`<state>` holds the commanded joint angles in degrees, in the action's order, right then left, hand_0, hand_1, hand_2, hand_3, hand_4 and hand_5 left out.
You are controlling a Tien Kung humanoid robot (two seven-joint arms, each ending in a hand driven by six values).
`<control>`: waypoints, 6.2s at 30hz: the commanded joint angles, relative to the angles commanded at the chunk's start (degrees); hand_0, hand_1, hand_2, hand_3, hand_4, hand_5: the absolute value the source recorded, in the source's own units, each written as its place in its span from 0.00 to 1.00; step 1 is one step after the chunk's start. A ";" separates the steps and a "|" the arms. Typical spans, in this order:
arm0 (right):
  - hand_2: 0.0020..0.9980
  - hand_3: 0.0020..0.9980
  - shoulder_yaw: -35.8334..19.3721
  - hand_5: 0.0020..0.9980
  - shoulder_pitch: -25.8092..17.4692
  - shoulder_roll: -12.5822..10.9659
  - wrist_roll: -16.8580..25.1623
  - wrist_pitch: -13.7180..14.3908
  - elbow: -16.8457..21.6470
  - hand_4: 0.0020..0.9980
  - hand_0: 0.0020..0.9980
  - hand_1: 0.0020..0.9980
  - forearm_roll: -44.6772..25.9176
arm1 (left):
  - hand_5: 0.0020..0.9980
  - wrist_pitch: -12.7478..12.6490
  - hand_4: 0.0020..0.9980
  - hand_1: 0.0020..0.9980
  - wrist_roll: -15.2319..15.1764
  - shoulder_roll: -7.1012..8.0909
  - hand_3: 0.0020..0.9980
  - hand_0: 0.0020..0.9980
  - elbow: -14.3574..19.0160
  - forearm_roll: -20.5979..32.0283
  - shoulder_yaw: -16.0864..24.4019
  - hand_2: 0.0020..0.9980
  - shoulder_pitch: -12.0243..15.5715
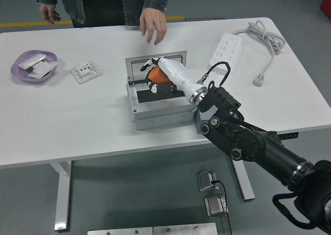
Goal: Pick up the cylinder from the cube,place it in the box,flap close box
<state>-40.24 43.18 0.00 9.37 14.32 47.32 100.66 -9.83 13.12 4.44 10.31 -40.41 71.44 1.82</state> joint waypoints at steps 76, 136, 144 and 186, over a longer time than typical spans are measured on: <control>0.64 0.82 -0.72 0.25 10.96 -4.60 3.54 -6.02 -5.77 0.85 0.54 0.54 -1.44 | 0.15 0.69 0.68 0.65 -0.64 0.36 0.67 0.65 0.00 -3.32 1.71 0.57 -1.38; 0.66 0.83 8.13 0.31 2.98 -14.92 -7.45 -9.20 19.37 0.85 0.57 0.57 11.20 | 0.15 0.68 0.68 0.65 -0.38 -0.51 0.67 0.65 0.00 -3.12 1.71 0.56 0.02; 0.66 0.83 4.16 0.32 0.32 -15.84 -8.14 -10.05 20.57 0.85 0.57 0.56 11.93 | 0.15 0.49 0.68 0.65 -0.01 -0.61 0.67 0.65 0.00 -3.19 1.57 0.56 0.13; 0.66 0.80 -52.37 0.38 -42.99 -11.39 4.24 -3.74 38.69 0.86 0.58 0.56 -18.45 | 0.18 -0.02 0.68 0.65 2.25 1.75 0.66 0.65 0.00 1.27 -2.98 0.56 1.65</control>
<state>-92.62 0.19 -11.39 13.61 10.58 86.01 82.20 -9.85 15.37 6.18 10.31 -39.14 68.46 3.47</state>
